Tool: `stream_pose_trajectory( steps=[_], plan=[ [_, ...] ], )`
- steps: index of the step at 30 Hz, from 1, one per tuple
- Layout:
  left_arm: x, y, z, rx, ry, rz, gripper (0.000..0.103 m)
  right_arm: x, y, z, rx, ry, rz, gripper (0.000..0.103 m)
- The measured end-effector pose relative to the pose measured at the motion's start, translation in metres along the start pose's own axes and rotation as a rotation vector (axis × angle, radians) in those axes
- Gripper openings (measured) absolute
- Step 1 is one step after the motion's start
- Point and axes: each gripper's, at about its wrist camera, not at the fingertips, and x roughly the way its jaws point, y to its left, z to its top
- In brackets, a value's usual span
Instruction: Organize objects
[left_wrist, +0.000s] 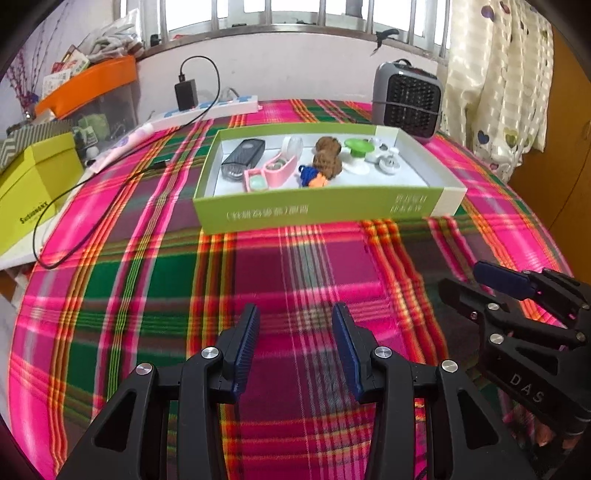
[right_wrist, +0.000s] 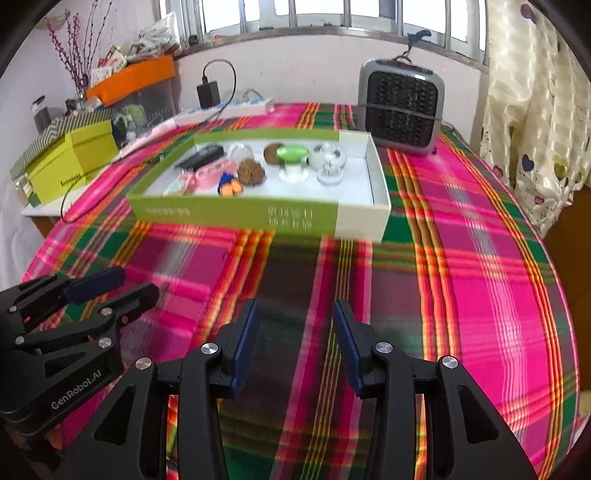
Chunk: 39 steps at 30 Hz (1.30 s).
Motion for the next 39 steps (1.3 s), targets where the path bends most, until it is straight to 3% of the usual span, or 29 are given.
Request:
stream_pose_trajectory(
  steps=[7,10,18,22,39],
  plan=[
    [-0.001,-0.002,-0.002,-0.004,0.004,0.024,0.039,-0.002,-0.009,-0.004,0.033,0.013,-0.04,0.043],
    [-0.001,-0.002,-0.002,-0.014,0.004,0.024,0.04,-0.002,-0.009,-0.005,0.034,0.019,-0.044,0.052],
    [-0.001,-0.003,-0.003,-0.018,0.005,0.037,0.043,-0.002,-0.006,-0.007,0.024,0.021,-0.071,0.054],
    [-0.001,-0.003,-0.003,-0.017,0.005,0.031,0.044,-0.001,-0.011,-0.006,0.05,0.029,-0.09,0.066],
    [-0.001,-0.004,-0.003,-0.013,0.007,0.031,0.049,0.0,-0.01,-0.006,0.049,0.029,-0.093,0.067]
  ],
)
